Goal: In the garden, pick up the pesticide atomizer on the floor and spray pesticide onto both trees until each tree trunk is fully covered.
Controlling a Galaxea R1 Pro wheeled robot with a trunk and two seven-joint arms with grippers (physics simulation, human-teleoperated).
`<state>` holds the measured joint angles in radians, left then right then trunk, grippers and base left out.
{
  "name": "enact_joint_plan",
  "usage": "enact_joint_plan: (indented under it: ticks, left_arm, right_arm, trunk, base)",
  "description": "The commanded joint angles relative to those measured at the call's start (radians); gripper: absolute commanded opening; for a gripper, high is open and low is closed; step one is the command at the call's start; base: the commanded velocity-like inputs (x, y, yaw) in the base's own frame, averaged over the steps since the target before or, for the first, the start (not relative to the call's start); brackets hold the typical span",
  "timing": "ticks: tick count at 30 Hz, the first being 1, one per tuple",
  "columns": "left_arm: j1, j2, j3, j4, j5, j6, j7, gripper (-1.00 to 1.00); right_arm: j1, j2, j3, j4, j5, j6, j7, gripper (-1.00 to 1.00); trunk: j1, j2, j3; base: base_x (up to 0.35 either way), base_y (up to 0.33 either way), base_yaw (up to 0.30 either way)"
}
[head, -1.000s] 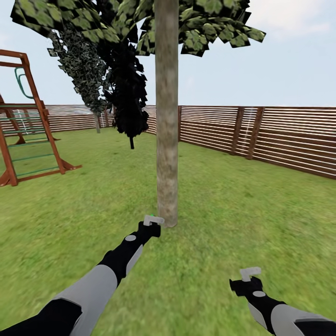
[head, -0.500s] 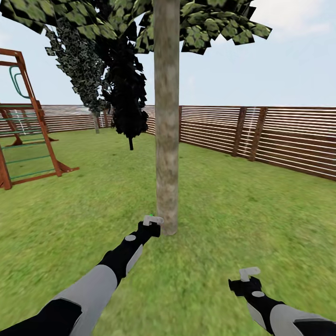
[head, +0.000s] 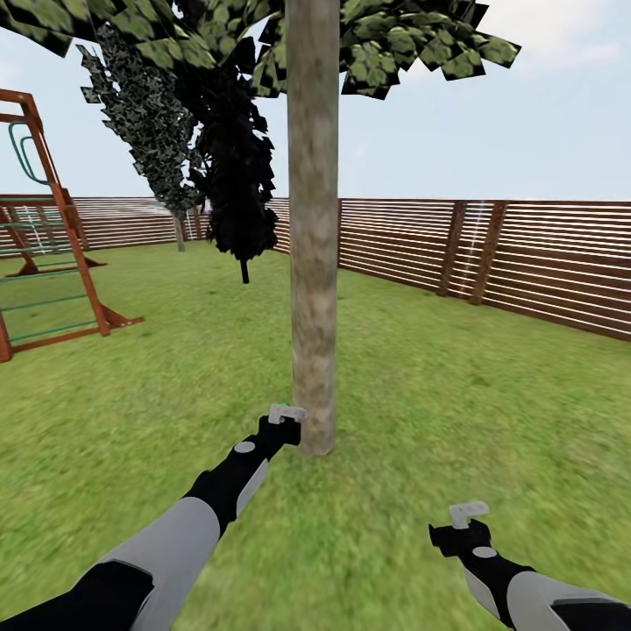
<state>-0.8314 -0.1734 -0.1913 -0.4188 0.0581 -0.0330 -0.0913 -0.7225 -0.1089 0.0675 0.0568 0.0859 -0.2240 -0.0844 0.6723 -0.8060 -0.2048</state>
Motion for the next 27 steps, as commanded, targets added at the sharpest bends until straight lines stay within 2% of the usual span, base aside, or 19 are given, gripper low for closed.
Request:
enact_joint_plan:
  ticks: [1,6,14,27]
  left_arm:
    - [0.0,0.0,-0.001,0.0,-0.001,0.0,0.004,-1.0]
    - [0.0,0.003,0.003,0.001,-0.001,0.002,0.004,-1.0]
    - [0.0,0.003,0.004,0.077,0.0,-0.002,0.004,-1.0]
    - [0.0,0.003,0.003,0.081,0.0,-0.002,0.004,-1.0]
  right_arm:
    - [0.0,0.0,0.0,0.0,0.0,0.0,0.0,1.0]
    - [0.0,0.0,0.0,0.0,0.0,0.0,0.0,1.0]
    - [0.0,0.0,0.0,0.0,0.0,0.0,0.0,1.0]
    - [0.0,0.0,0.0,0.0,0.0,0.0,0.0,1.0]
  trunk:
    - [0.0,0.0,0.0]
    - [0.0,0.0,0.0]
    - [0.0,0.0,0.0]
    - [0.0,0.0,0.0]
  base:
    - [0.024,0.0,0.0]
    - [0.123,0.0,0.0]
    - [0.087,0.0,0.0]
    - [0.108,0.0,0.0]
